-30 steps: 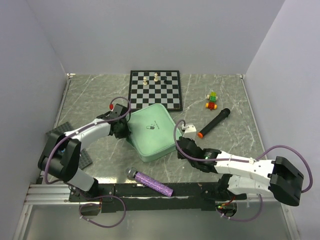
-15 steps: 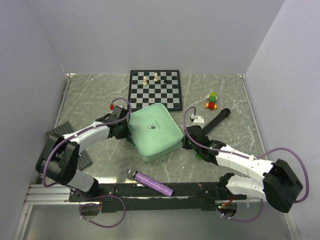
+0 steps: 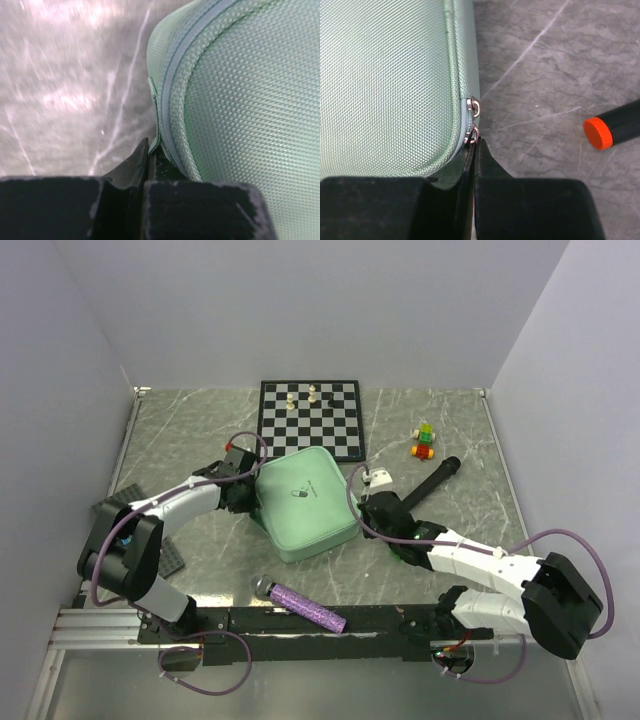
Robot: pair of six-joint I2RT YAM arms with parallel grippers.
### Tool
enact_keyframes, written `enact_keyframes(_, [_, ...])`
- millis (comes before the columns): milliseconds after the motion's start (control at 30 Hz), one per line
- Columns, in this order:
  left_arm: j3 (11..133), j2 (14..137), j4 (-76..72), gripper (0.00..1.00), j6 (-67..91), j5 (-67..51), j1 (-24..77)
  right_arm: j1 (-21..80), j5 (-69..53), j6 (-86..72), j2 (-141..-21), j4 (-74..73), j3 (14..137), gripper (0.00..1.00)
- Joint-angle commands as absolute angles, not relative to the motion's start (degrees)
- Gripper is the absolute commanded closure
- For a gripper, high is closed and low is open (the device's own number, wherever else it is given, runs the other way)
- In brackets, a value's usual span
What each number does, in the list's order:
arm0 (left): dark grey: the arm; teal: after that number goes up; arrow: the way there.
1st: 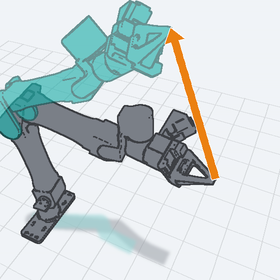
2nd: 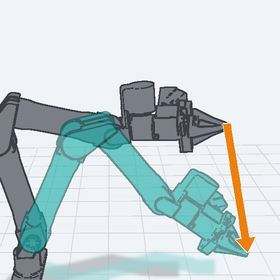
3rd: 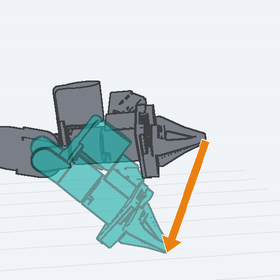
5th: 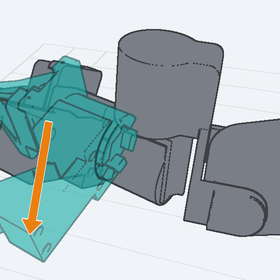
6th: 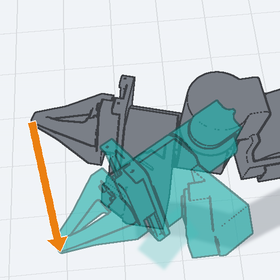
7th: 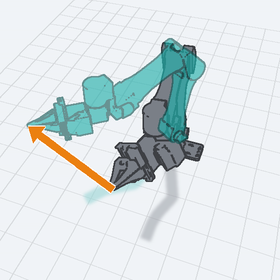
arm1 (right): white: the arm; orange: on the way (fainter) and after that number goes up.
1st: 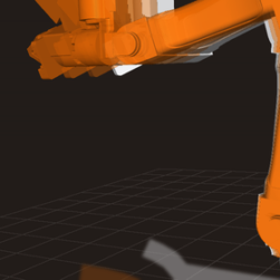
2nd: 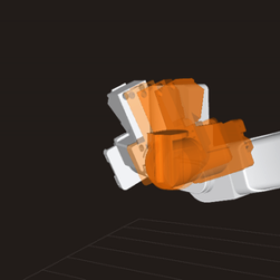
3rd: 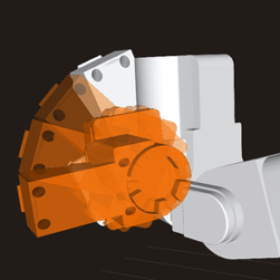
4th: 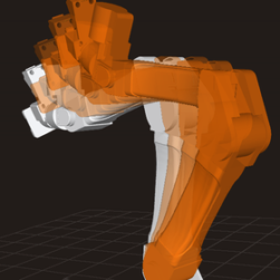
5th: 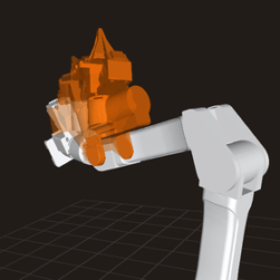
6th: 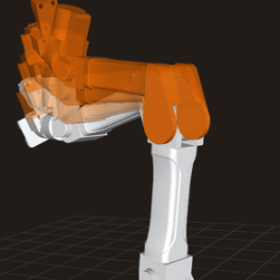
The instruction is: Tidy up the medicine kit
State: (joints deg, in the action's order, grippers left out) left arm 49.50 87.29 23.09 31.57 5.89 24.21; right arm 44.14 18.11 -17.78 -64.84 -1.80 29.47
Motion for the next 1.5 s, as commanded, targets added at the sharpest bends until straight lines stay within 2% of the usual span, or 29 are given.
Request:
enact_keyframes(0, [51.6, 90.5, 16.9, 0.99, 23.0, 14.4, 21.8, 45.0, 24.9, -10.8, -62.3, 3.5, 30.1, 1.0])
enact_keyframes(433, [49.2, 89.2, 15.4, 0.99, 21.4, 15.3, 22.9, 43.9, 24.1, -4.7, -72.9, 4.9, 40.5, 1.0])
enact_keyframes(633, [52.2, 89.8, 19.8, 0.99, 24.4, 16.4, 22.9, 43.9, 21.3, -7.9, -69.4, 1.3, 39.1, 1.0])
enact_keyframes(667, [53.3, 90.3, 20.9, 0.98, 25.2, 16.4, 22.9, 44.1, 20.5, -8.6, -68.4, 0.6, 38.6, 0.96])
enact_keyframes(767, [54.8, 89.9, 22.5, 0.93, 26.3, 14.6, 22.9, 44.4, 18.7, -10.5, -64.8, -1.3, 36.5, 0.75])
enact_keyframes(800, [54.6, 89.1, 22.2, 0.9, 26.8, 13.5, 22.9, 44.6, 18.4, -11.2, -63.3, -2.0, 36.0, 0.66])
enact_keyframes(867, [54.1, 87.9, 21.6, 0.82, 27.3, 12.3, 22.9, 44.6, 17.7, -12.0, -61.8, -3.3, 35.5, 0.57])
enact_keyframes(1167, [54.1, 82.8, 22.6, 0.47, 30.4, 9.5, 22.9, 44.9, 17.1, -13.1, -56.7, -9.7, 37.8, 0.33])
enact_keyframes(1233, [53.8, 80.1, 23.2, 0.35, 32.2, 10.1, 22.9, 44.9, 17.2, -13.3, -55.6, -11.2, 38.6, 0.26])
enact_keyframes(1267, [53.6, 78.6, 23.5, 0.24, 32.8, 10.5, 22.9, 44.9, 17.5, -13.4, -55.2, -12.2, 38.9, 0.19])
enact_keyframes(1367, [53.5, 73.0, 25.0, 0.07, 34.2, 13.5, 22.9, 44.5, 18.8, -14.6, -53.3, -14.1, 39.5, 0.01])
enact_keyframes(1433, [53.9, 69.8, 26.1, 0.01, 35.0, 15.7, 22.8, 44.0, 19.8, -15.1, -51.9, -15.2, 39.7, 0.0])
enact_keyframes(1467, [54.1, 68.6, 26.5, 0.01, 35.2, 16.6, 22.5, 43.8, 20.5, -15.2, -51.3, -15.9, 39.9, 0.0])
